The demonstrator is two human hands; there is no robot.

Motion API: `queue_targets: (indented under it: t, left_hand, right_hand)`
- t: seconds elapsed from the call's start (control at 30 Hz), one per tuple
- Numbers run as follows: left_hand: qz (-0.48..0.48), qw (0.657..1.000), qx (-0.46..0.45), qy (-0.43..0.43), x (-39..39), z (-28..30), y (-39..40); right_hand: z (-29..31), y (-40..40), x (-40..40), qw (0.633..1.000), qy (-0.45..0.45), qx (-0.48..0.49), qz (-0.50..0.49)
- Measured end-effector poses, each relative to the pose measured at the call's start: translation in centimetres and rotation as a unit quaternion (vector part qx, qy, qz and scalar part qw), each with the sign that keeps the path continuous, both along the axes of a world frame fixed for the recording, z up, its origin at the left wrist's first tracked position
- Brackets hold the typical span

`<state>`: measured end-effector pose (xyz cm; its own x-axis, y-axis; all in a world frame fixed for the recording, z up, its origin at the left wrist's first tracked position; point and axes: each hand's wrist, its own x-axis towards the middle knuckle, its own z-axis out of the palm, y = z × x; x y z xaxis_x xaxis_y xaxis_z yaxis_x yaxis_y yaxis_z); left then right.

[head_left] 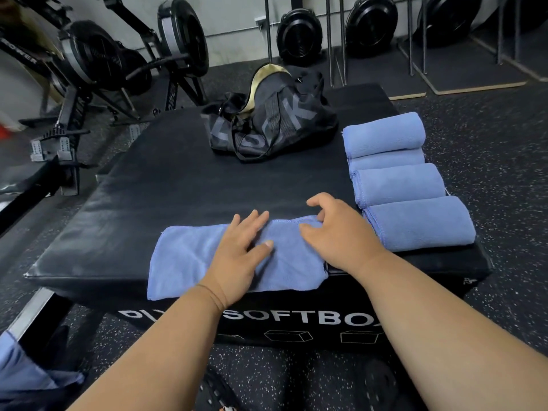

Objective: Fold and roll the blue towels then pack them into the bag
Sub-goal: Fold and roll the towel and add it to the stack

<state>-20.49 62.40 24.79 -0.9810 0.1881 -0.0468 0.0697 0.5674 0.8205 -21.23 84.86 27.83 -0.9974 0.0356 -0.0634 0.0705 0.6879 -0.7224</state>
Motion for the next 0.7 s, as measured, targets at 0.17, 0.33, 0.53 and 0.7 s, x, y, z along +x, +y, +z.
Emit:
queue_targets:
  t: [0.17, 0.33, 0.53, 0.7]
  left_hand:
    - [-0.046, 0.967, -0.243, 0.06, 0.1, -0.5, 0.8]
    - [-0.017, 0.981, -0.187, 0.047, 0.5, 0.1, -0.6]
    - [0.179, 0.958, -0.209, 0.074, 1.8, -0.4, -7.4]
    - [0.304, 0.915, -0.266, 0.025, 2.5, -1.2, -12.8]
  right_hand:
    - [-0.7, 0.6, 0.0, 0.999, -0.014, 0.041, 0.012]
    - [-1.0, 0.5, -0.3, 0.996, -0.043, 0.08, -0.011]
    - [-1.5, 0.1, -0.7, 0.997, 0.004, 0.059, -0.048]
    - [-1.3, 0.0, -1.1, 0.997, 0.035, -0.009, -0.062]
